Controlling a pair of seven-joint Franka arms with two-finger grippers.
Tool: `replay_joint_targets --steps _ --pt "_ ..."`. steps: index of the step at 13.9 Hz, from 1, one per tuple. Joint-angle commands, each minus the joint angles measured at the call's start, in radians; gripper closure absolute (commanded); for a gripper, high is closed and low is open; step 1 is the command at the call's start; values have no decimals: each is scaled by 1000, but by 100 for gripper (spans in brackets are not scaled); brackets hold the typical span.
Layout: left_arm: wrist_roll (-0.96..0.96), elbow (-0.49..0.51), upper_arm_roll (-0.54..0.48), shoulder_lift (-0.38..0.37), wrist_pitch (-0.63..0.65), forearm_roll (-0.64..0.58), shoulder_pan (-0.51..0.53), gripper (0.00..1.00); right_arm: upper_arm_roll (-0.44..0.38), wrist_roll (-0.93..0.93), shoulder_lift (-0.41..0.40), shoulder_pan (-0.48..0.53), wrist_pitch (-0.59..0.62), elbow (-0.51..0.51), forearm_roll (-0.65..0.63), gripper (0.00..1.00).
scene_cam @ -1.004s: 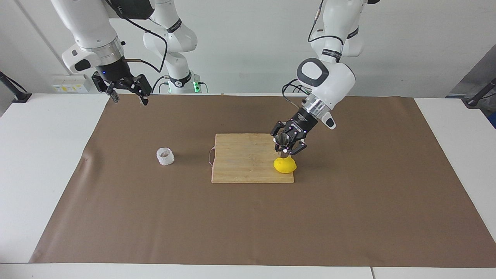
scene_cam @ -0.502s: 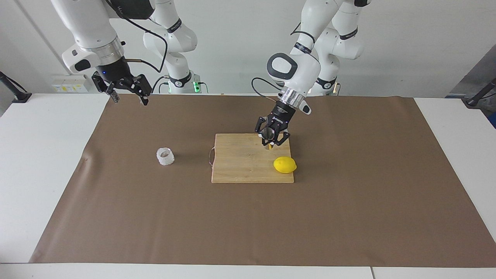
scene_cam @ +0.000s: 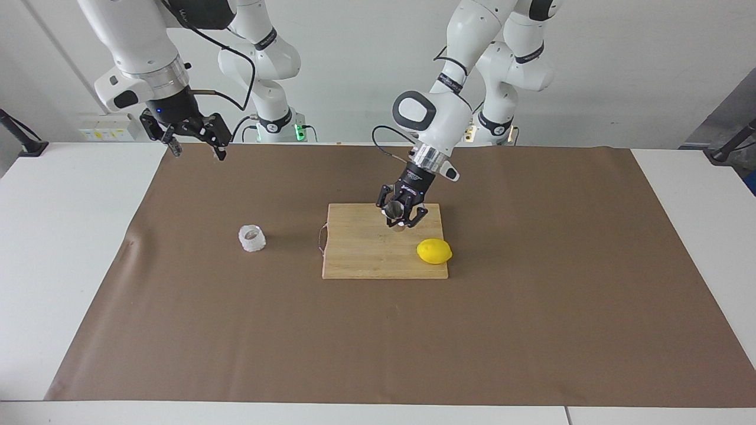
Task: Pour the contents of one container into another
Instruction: 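Lift the metal cup with the left gripper over the wooden board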
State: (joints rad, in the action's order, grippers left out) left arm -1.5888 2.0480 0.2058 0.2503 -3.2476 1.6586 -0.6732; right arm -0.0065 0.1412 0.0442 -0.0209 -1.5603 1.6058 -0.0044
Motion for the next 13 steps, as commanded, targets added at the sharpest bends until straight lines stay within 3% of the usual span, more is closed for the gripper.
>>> replay_joint_targets --steps 1,3,13 --pt "-2 -51 9 50 -34 -17 -9 100 0 -20 10 10 11 8 30 0" --pt "-2 -101 43 96 -72 -29 -2 100 0 -20 10 10 11 8 30 0" --pt "-3 -163 76 126 -86 -80 9 100 0 -20 6 10 14 8 30 0"
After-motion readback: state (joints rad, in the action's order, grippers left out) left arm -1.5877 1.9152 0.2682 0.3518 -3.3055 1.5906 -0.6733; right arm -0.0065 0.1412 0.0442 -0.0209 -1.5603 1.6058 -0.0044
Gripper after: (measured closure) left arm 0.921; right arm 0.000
